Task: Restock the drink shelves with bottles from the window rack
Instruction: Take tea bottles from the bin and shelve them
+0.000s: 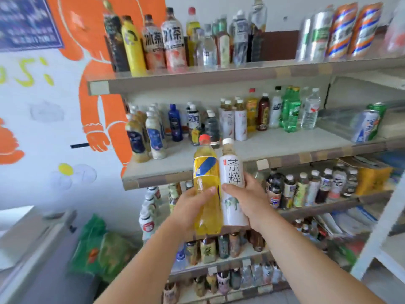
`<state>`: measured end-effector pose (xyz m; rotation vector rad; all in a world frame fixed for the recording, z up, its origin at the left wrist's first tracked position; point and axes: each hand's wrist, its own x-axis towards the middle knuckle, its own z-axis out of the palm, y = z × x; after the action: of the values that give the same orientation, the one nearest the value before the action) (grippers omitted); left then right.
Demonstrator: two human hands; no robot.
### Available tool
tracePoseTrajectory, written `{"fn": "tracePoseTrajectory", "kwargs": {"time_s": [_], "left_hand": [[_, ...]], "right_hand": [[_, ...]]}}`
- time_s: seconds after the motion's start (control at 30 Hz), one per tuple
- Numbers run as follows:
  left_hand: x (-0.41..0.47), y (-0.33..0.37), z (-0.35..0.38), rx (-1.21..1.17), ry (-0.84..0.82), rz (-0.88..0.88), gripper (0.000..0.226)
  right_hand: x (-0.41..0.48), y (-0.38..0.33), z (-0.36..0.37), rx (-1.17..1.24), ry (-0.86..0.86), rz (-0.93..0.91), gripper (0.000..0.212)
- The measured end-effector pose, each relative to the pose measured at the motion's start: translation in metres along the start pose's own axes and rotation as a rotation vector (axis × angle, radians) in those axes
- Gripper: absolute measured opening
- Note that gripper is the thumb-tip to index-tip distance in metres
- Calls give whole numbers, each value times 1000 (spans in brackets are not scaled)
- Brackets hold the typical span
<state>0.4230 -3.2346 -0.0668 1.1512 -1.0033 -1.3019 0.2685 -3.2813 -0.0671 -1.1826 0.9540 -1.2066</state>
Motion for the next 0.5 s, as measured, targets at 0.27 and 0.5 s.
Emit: {"fn": "tracePoseTrajectory", "kwargs": {"time_s": [0.27,0.5], "left_hand": [[14,19,-23,-26,124,185,15],[67,19,12,-18,139,164,16]], "right_hand": [[33,-9,23,-26,-94,-59,47],[72,-17,-6,-6,-41,-89,33]]}}
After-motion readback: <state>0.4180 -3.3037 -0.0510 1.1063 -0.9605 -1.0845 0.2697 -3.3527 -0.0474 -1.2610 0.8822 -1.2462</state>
